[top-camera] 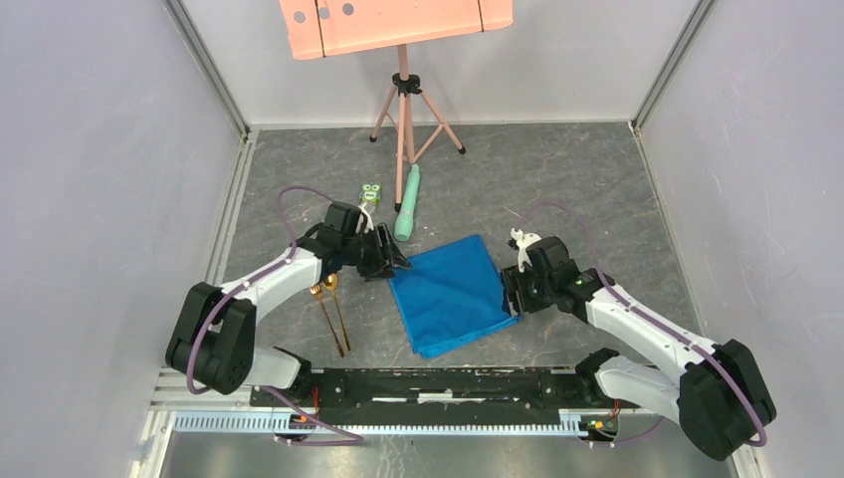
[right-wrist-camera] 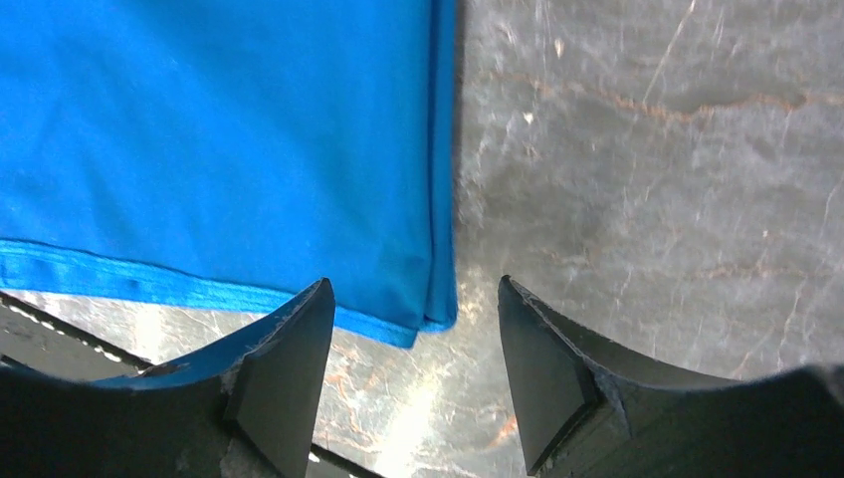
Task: Fold the napkin into a case and place the utensils inside
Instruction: Smooth out the lower triangle-folded napkin at the center of the board, then pick up the lower triangle-folded napkin from the center of the board.
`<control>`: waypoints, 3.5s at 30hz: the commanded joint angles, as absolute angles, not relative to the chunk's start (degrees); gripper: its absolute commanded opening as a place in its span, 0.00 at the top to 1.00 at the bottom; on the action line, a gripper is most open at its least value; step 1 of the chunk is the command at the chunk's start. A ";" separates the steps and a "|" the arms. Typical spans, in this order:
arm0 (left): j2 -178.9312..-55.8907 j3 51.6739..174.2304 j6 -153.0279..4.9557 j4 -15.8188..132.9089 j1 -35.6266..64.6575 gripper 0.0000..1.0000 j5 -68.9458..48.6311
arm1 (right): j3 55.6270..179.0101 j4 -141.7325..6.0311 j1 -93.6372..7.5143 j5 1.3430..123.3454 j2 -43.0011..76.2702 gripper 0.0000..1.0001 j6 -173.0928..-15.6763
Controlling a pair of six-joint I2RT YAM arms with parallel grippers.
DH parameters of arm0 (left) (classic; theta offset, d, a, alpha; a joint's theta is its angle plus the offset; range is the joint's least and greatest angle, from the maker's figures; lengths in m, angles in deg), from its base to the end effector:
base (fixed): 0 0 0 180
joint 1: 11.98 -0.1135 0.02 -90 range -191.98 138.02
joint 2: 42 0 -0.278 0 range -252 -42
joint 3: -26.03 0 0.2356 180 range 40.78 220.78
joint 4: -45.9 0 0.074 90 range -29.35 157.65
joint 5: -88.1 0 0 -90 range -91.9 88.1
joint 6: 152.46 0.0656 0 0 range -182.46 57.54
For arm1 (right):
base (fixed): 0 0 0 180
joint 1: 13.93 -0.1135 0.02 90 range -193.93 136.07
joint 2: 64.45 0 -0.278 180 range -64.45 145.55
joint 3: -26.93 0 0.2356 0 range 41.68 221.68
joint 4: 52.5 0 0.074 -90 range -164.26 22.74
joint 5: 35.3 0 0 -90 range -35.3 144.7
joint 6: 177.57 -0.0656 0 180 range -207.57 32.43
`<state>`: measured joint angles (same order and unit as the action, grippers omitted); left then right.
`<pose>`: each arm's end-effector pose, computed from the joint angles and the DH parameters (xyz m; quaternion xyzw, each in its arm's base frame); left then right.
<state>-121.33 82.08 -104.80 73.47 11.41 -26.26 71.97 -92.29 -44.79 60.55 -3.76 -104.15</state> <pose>0.2365 -0.1318 0.1898 -0.0819 0.9201 -0.3447 0.1672 0.1595 0.1031 0.1777 -0.1336 0.9443 0.1639 0.2520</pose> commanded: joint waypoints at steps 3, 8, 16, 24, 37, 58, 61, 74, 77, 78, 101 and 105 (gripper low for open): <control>-118.53 82.84 -103.57 73.70 11.61 0.38 -28.12 | 73.96 -98.08 -45.91 59.61 -2.68 0.37 -104.41; -118.29 82.89 -103.42 73.73 11.63 0.38 -28.50 | 74.04 -97.39 -49.29 57.77 -0.88 0.41 -105.61; -118.57 82.63 -103.19 73.82 11.66 0.38 -28.77 | 72.34 -94.63 -49.42 55.05 0.36 0.60 -106.32; -118.43 82.35 -102.90 74.08 11.74 0.38 -28.68 | 71.71 -95.35 -49.33 49.96 -1.17 0.92 -107.29; -117.41 84.88 -99.49 79.08 11.67 0.36 -23.84 | 71.72 -93.83 -49.35 52.22 -2.41 0.57 -105.76; -112.84 83.87 -102.94 75.30 10.90 0.30 -14.19 | 82.83 -100.79 -55.49 38.18 -1.52 0.36 -101.46; -107.79 83.02 -102.86 79.10 9.38 0.26 -9.90 | 85.33 -102.16 -62.57 39.28 -0.03 0.31 -103.93; -99.31 84.45 -105.50 91.98 8.27 0.18 6.92 | 96.42 -94.39 -89.21 45.42 21.75 0.30 -121.45; -98.35 83.49 -105.04 92.21 8.28 0.19 6.39 | 97.25 -93.83 -91.52 44.59 24.76 0.35 -123.27; -98.03 83.14 -104.93 92.11 8.27 0.19 6.29 | 97.82 -94.14 -92.21 44.10 25.74 0.38 -123.65; -97.38 79.99 -102.89 89.30 8.27 0.19 1.72 | 98.12 -98.85 -93.58 36.84 32.81 0.42 -125.19; -97.38 79.80 -102.54 89.17 8.31 0.18 1.13 | 95.92 -96.95 -93.65 36.74 33.73 0.51 -125.59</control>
<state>-97.73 80.03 -104.19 91.48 8.59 2.20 98.04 -98.81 -93.44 38.56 32.39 -124.63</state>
